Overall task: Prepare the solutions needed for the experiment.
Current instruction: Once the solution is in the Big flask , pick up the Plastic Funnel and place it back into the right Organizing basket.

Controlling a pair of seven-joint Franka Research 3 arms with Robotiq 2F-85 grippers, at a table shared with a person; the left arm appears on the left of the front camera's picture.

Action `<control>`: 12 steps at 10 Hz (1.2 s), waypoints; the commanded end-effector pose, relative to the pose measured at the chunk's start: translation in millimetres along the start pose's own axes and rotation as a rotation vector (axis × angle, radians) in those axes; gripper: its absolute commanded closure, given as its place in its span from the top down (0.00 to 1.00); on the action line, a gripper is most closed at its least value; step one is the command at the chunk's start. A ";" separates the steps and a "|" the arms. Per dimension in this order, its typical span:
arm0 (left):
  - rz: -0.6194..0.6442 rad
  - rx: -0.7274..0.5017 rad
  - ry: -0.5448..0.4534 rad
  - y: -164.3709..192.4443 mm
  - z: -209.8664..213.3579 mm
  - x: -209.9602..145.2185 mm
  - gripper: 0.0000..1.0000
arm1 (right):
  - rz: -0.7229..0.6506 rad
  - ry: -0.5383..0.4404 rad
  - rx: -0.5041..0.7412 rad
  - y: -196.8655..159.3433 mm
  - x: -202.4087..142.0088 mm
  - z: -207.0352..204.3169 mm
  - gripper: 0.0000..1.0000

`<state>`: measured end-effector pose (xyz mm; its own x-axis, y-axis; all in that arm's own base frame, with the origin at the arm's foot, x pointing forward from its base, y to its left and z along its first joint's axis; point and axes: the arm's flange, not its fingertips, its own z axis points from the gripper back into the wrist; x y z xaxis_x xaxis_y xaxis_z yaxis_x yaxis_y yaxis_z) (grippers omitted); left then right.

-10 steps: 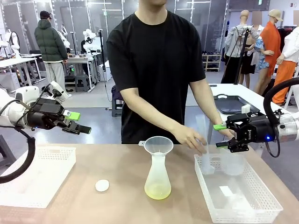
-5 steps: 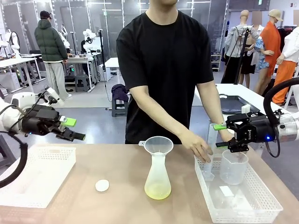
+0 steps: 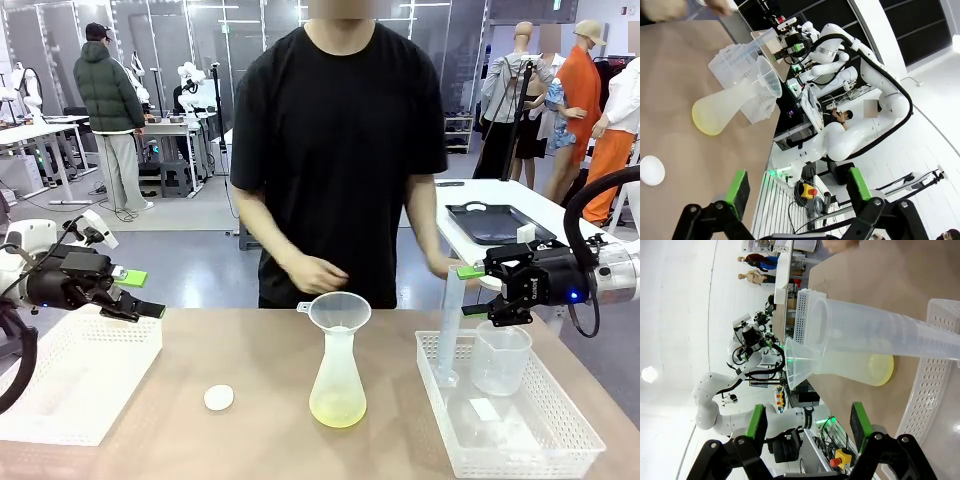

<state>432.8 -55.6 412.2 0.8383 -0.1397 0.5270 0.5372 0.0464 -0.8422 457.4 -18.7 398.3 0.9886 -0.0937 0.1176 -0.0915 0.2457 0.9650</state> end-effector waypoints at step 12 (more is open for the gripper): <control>-0.011 0.000 0.006 -2.5 -1.8 4.0 1.00 | 0.465 0.037 -0.515 131.1 -67.0 -83.7 0.85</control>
<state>433.2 -57.1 413.4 0.8360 -0.1429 0.5298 0.5402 0.0450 -0.8403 397.6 88.2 501.6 0.8535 0.1576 0.4968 -0.4739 0.6314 0.6138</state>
